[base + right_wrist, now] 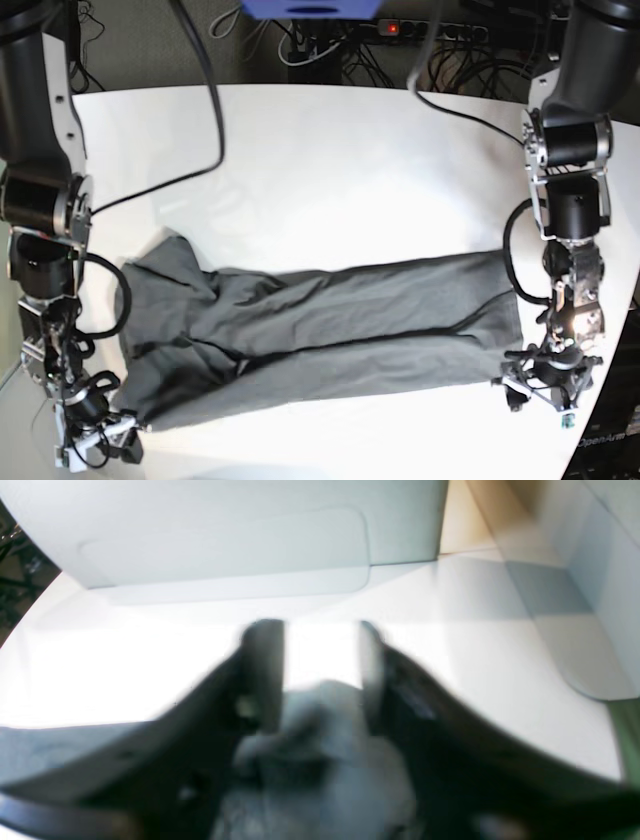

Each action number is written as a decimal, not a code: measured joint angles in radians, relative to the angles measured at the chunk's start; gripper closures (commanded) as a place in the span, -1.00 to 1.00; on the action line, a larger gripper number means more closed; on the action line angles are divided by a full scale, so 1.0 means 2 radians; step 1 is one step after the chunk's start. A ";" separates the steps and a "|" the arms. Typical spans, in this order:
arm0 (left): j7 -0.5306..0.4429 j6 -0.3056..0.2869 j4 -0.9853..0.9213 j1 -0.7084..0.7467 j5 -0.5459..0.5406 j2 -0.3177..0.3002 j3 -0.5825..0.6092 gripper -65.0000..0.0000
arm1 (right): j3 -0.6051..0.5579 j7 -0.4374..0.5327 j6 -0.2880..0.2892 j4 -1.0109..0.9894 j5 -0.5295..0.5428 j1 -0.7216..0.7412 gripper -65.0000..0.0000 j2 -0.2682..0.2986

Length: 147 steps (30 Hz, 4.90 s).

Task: Layout the t-shirt on the table in an organized manner, then fold the t-shirt properly
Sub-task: 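Release and regrasp the folded shirt's edge with both grippers, then lift the grey shirt strip high with both grippers and swing it over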

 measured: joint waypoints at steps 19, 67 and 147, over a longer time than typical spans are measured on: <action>0.148 0.003 0.351 0.316 0.002 0.066 -0.112 -0.29 | 0.003 -0.120 0.000 0.358 -0.001 -0.312 -0.31 0.016; -0.064 -0.060 0.075 0.227 0.002 0.086 -0.119 -0.88 | 0.036 -0.111 0.004 0.442 0.001 -0.485 -0.30 -0.046; 0.307 -0.063 0.468 0.194 -0.126 0.073 -0.192 0.99 | 0.277 -0.273 0.111 0.735 -0.055 -0.311 1.00 -0.100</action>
